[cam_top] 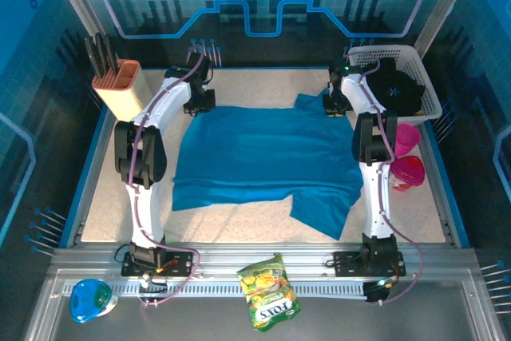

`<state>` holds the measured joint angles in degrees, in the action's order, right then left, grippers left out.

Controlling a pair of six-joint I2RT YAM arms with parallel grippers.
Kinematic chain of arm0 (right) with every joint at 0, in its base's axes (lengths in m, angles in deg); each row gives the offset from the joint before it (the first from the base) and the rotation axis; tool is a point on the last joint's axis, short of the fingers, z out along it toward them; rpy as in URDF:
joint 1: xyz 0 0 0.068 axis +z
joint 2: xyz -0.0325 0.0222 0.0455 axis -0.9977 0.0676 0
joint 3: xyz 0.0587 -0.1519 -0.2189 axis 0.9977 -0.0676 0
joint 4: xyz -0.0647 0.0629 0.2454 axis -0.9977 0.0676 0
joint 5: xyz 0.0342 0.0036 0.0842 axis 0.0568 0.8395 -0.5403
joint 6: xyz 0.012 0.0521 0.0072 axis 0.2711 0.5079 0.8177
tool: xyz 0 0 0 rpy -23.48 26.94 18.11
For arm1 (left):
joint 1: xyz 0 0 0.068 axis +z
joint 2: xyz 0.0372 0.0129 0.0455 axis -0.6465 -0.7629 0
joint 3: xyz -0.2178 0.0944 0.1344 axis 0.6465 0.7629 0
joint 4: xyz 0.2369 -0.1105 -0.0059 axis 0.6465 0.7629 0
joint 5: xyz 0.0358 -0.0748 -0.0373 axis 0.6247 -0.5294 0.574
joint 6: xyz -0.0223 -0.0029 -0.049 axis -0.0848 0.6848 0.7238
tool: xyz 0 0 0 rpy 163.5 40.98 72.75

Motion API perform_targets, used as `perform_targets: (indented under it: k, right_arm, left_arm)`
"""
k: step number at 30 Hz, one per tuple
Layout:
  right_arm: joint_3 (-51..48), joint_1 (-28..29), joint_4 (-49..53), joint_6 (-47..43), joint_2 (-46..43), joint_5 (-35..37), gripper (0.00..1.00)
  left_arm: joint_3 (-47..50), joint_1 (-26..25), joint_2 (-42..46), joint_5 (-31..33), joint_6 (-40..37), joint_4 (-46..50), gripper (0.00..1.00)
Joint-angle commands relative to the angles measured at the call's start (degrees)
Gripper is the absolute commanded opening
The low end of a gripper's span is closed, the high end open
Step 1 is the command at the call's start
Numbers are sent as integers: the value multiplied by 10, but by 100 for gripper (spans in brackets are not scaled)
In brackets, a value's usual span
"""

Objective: Fold and stack the t-shirts

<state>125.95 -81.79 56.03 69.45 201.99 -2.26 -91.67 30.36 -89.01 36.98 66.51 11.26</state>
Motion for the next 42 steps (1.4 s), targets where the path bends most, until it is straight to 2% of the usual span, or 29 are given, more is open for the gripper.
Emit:
perform_targets:
  k: [1,2,6,11,16,25,30,33,36,40,42]
  right_arm:
    - [12,-8,37,-4,17,-13,5]
    - [8,-9,39,-4,12,-17,0]
    - [-37,-6,27,3,-41,-28,0]
    - [-131,7,-3,30,-165,-35,0]
    - [-251,36,-37,61,-271,-7,0]
    - [-479,98,-119,142,-359,-25,0]
    - [-570,146,-160,195,-386,-37,0]
    - [-586,166,-160,204,-403,-29,19]
    - [-565,159,-133,196,-423,-3,33]
    - [-526,138,-104,176,-457,23,44]
    - [-510,118,-96,164,-463,35,46]
  left_arm:
    - [10,0,11,-8,0,-5,0]
    - [11,0,12,-8,-1,-4,0]
    - [22,0,20,-2,-4,-6,0]
    - [43,0,44,1,-5,-15,0]
    - [49,0,56,2,-5,-19,0]
    - [67,0,55,-1,-1,-29,0]
    - [90,0,61,1,0,-39,0]
    - [99,0,63,5,-2,-43,0]
    - [100,0,62,6,-4,-42,0]
    - [101,0,63,5,-5,-44,0]
    - [101,0,63,6,-5,-44,0]
